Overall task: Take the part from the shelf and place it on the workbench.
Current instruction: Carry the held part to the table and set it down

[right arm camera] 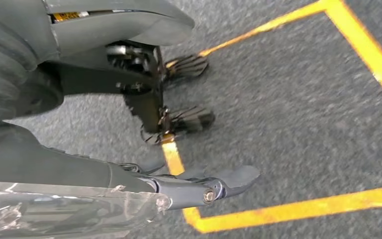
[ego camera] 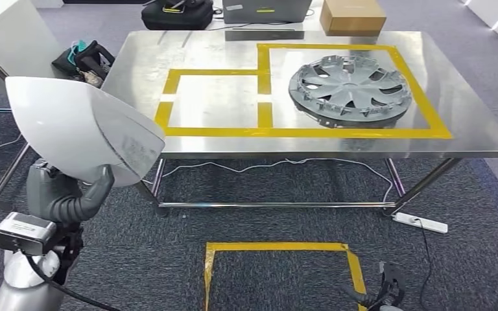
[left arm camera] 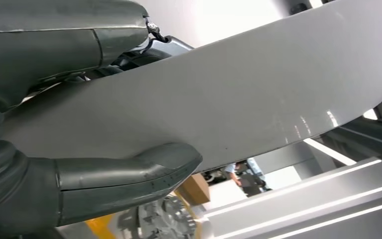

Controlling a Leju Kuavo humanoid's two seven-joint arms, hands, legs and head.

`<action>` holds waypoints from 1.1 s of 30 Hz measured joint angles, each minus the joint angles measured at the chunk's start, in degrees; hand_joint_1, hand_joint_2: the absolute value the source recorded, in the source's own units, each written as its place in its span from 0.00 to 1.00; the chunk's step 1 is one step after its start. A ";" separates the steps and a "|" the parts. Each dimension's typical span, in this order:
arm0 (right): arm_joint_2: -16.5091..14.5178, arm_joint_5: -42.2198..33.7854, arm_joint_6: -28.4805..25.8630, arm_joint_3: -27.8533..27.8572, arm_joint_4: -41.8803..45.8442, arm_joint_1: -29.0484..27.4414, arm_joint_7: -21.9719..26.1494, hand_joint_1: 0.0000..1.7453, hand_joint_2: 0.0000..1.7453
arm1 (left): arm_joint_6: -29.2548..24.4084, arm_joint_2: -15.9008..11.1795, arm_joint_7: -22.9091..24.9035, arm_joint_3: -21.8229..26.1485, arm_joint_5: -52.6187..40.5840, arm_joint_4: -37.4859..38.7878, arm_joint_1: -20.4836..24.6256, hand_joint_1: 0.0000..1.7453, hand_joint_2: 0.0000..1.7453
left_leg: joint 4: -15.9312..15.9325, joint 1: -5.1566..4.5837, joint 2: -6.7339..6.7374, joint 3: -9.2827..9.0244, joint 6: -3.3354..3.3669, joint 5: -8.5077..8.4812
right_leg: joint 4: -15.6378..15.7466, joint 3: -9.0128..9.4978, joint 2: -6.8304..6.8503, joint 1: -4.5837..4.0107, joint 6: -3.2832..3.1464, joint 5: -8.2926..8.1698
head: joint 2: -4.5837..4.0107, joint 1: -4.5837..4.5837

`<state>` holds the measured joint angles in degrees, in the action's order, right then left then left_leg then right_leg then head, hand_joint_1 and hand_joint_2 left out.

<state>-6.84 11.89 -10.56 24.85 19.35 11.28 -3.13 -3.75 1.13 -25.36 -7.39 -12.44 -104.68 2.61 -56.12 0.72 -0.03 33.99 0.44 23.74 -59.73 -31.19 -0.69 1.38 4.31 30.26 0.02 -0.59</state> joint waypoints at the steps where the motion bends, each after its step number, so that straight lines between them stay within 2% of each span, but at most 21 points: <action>1: -0.07 -0.42 -0.22 0.09 -0.01 0.09 -0.20 0.00 1.00 | -0.01 0.13 0.09 -0.43 0.05 0.39 0.47 1.00 1.00 | 0.09 0.00 0.03 -0.29 0.32 0.16 | -3.40 -1.80 0.15 -0.01 0.06 1.40 | 0.00 0.05; 3: -0.21 -1.29 -0.75 0.35 -0.02 0.16 -0.69 0.00 1.00 | 0.07 0.38 0.28 -1.24 0.25 1.47 1.42 1.00 1.00 | 0.09 -0.13 0.06 -0.80 0.74 0.65 | -11.33 -6.69 0.22 -0.07 0.12 3.96 | 0.00 0.12; 4: -0.26 -1.75 -1.06 0.50 -0.03 0.16 -0.92 0.00 1.00 | 0.17 0.51 0.38 -1.67 0.35 2.11 1.85 1.00 1.00 | 0.09 -0.18 0.02 -1.13 0.79 0.95 | -13.61 -8.54 0.23 -0.09 0.16 3.94 | 0.00 0.11; 5: -0.34 -2.19 -1.34 0.67 -0.04 0.20 -1.10 0.00 1.00 | 0.30 0.66 0.46 -2.12 0.44 2.68 2.31 1.00 1.00 | 0.08 -0.17 -0.03 -1.52 0.74 1.28 | -13.69 -9.37 0.24 -0.08 0.19 2.71 | 0.00 0.12; 6: -0.46 -2.66 -1.62 0.84 -0.05 0.31 -1.21 0.00 1.00 | 0.48 0.83 0.54 -2.58 0.49 3.25 2.85 1.00 1.00 | 0.05 -0.10 -0.08 -1.99 0.58 1.66 | -11.41 -9.07 0.28 -0.05 0.23 0.38 | 0.00 0.12; 7: -0.60 -3.10 -1.89 0.98 -0.05 0.48 -1.30 0.00 1.00 | 0.63 1.01 0.59 -3.08 0.54 3.81 3.47 1.00 1.00 | 0.02 -0.03 -0.13 -2.50 0.33 2.06 | -7.64 -7.93 0.39 0.02 0.32 -2.40 | 0.00 0.14; 9: -1.18 -3.86 -2.33 1.23 -0.06 0.94 -1.31 0.00 1.00 | 0.88 1.44 0.68 -4.01 0.68 4.90 4.87 1.00 1.00 | -0.24 -0.17 -0.19 -3.19 -0.41 2.89 | -0.86 -5.28 0.56 0.10 0.20 -6.02 | 0.00 0.28; 10: -1.55 -4.16 -2.55 1.34 -0.07 1.15 -1.28 0.00 1.00 | 0.95 1.65 0.73 -4.43 0.80 5.39 5.50 1.00 1.00 | -0.33 -0.29 -0.20 -3.31 -0.73 3.15 | 0.66 -4.63 0.55 0.09 -0.10 -6.55 | 0.00 0.31; 14: -2.63 -5.39 -3.50 1.74 -0.08 2.09 -1.70 0.00 1.00 | 1.07 2.30 0.79 -5.76 1.14 6.63 7.32 1.00 1.00 | -0.94 -0.12 -0.11 -3.14 -1.71 3.96 | 0.94 -4.35 -0.01 -0.07 -1.88 -6.05 | 0.00 0.11; 16: -2.97 -5.77 -3.67 1.84 -0.07 2.75 -2.12 0.00 1.00 | 1.08 2.44 0.78 -6.17 1.22 6.98 8.09 1.00 1.00 | -5.75 -0.08 -0.07 -0.60 -2.15 5.96 | 1.05 -3.85 -0.09 0.02 -2.64 -5.67 | 0.00 -0.06; 18: -3.18 -5.96 -3.76 1.86 -0.07 3.15 -2.36 0.00 1.00 | 1.02 2.44 0.78 -6.35 1.33 7.31 8.24 1.00 1.00 | -13.54 -0.11 -0.07 4.32 -2.31 8.24 | 1.06 -3.40 -0.11 -0.04 -3.12 -5.18 | 0.00 -0.15; 19: -3.28 -6.00 -3.79 1.86 -0.07 3.18 -2.42 0.00 1.00 | 0.93 2.43 0.78 -6.37 1.40 7.49 8.09 1.00 1.00 | -16.07 -0.12 -0.07 6.39 -2.26 8.31 | 1.06 -3.13 -0.13 -0.09 -3.22 -4.91 | 0.00 -0.18; 20: -3.36 -6.01 -3.82 1.86 -0.07 3.17 -2.42 0.00 1.00 | 0.84 2.38 0.77 -6.37 1.49 7.63 7.90 1.00 1.00 | -16.81 -0.15 -0.07 7.62 -2.10 7.30 | 1.06 -2.79 -0.18 -0.14 -3.25 -4.62 | 0.00 -0.19; 21: -3.46 -6.01 -3.82 1.86 -0.07 3.16 -2.39 0.00 1.00 | 0.75 2.32 0.77 -6.35 1.55 7.71 7.72 1.00 1.00 | -15.43 -0.22 -0.08 7.77 -1.82 5.22 | 1.07 -2.39 -0.24 -0.19 -3.22 -4.32 | 0.00 -0.19; 23: -3.64 -6.01 -3.82 1.86 -0.07 3.18 -2.30 0.00 1.00 | 0.63 2.10 0.75 -6.27 1.60 7.75 7.44 1.00 1.00 | -8.57 -0.59 -0.08 5.75 -0.93 -0.10 | 1.11 -1.49 -0.34 -0.28 -3.04 -3.68 | 0.00 -0.18; 24: -3.73 -6.01 -3.82 1.85 -0.07 3.22 -2.26 0.00 1.00 | 0.60 1.97 0.75 -6.20 1.60 7.75 7.38 1.00 1.00 | -5.02 -0.80 -0.07 4.43 -0.51 -1.63 | 1.07 -1.19 -0.42 -0.41 -2.80 -3.32 | 0.00 -0.20; 25: -3.79 -6.02 -3.82 1.85 -0.07 3.23 -2.23 0.00 1.00 | 0.58 1.86 0.75 -6.13 1.60 7.75 7.29 1.00 1.00 | -2.58 -0.98 -0.05 3.49 -0.30 -2.28 | 1.10 -1.01 -0.46 -0.51 -2.52 -2.99 | 0.00 -0.15; 28: -3.86 -6.03 -3.82 1.84 -0.05 3.23 -2.20 0.00 1.00 | 0.50 1.64 0.75 -6.00 1.60 7.76 6.96 1.00 1.00 | -0.71 -1.03 -0.08 2.57 -0.10 -1.59 | 1.51 -0.74 -0.32 -0.57 -1.54 -2.31 | 0.00 -0.12; 30: -3.87 -6.03 -3.82 1.84 -0.01 3.36 -2.15 0.00 1.00 | 0.38 1.57 0.68 -5.92 1.60 7.74 6.82 1.00 1.00 | -0.22 -0.75 -0.12 1.89 0.38 -1.42 | -0.09 -1.38 0.02 -0.60 -1.00 -1.31 | 0.00 0.07; 31: -3.87 -6.05 -3.81 1.84 0.02 3.43 -2.12 0.00 1.00 | 0.29 1.57 0.62 -5.85 1.60 7.73 6.73 1.00 1.00 | -0.05 -0.61 -0.11 1.51 0.64 -1.27 | -2.67 -2.72 0.15 -0.61 -0.81 -0.18 | 0.00 0.22; 33: -3.87 -6.12 -3.79 1.84 0.01 3.39 -2.09 0.00 1.00 | 0.09 1.54 0.49 -5.67 1.61 7.74 6.36 1.00 1.00 | -0.05 -0.63 -0.09 1.00 1.01 -0.67 | -10.25 -7.10 0.24 -0.65 -0.54 2.53 | 0.00 0.45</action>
<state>-10.70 5.76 -14.35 26.69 19.36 14.67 -5.22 -3.67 2.67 -24.88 -13.06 -10.82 -96.95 8.97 -56.17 0.09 -0.11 34.98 1.45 23.07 -69.98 -38.29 -0.46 0.72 3.77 32.79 0.02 -0.14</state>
